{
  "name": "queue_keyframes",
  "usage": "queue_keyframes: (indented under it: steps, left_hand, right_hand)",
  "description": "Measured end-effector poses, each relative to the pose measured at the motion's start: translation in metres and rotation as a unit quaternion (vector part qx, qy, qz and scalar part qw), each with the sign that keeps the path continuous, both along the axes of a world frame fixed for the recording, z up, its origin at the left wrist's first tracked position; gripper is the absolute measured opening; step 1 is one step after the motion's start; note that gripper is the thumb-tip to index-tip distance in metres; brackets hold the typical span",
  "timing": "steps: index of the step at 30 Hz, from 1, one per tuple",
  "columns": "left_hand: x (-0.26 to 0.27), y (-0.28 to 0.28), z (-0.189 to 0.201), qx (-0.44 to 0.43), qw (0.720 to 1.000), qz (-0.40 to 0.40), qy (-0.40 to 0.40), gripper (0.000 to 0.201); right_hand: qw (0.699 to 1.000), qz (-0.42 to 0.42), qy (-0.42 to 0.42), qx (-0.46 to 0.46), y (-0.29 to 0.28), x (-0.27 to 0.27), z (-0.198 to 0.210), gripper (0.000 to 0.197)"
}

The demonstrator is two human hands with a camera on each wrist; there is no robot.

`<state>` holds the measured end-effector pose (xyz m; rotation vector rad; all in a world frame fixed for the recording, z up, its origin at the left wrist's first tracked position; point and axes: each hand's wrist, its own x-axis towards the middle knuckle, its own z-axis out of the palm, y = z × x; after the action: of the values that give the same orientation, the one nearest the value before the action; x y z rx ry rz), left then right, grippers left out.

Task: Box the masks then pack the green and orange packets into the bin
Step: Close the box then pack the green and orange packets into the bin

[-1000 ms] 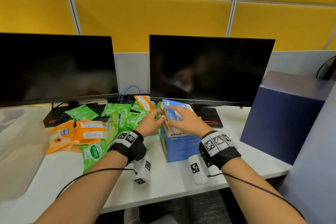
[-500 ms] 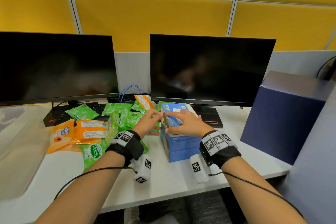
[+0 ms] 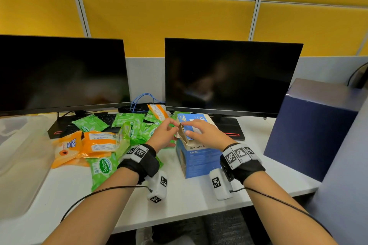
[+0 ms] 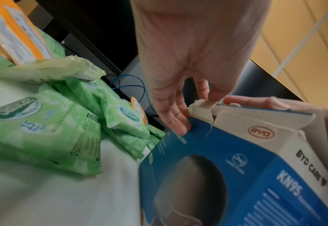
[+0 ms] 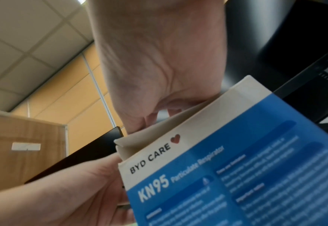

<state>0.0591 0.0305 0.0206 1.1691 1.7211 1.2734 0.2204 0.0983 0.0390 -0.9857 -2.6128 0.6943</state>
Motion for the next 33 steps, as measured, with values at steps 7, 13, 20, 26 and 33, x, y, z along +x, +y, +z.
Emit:
queue_keyframes:
  steps: [7,13,20,26,33]
  left_hand:
    - [0.004,-0.001,0.003,-0.014,1.000,-0.005,0.028,0.017]
    - [0.001,-0.005,0.005,-0.030,0.999,-0.032,0.019,0.024]
    - [-0.001,-0.006,0.004,-0.028,0.999,-0.041,0.021,0.030]
    - [-0.002,0.000,-0.001,-0.021,0.999,-0.024,0.029,0.021]
    - [-0.001,0.010,-0.009,-0.015,0.999,0.032,0.033,0.011]
  right_hand:
    - [0.999,0.006,0.033,0.023,0.004,-0.004,-0.004,0.042]
    - [0.999,-0.009,0.017,0.048,0.005,-0.008,-0.007,0.033]
    - [0.998,0.000,-0.008,0.056,0.003,-0.014,-0.002,0.049]
    - [0.999,-0.031,-0.012,0.041,0.008,-0.028,0.005,0.053]
    - [0.989,-0.033,-0.134,0.059,0.017,-0.059,0.017,0.054]
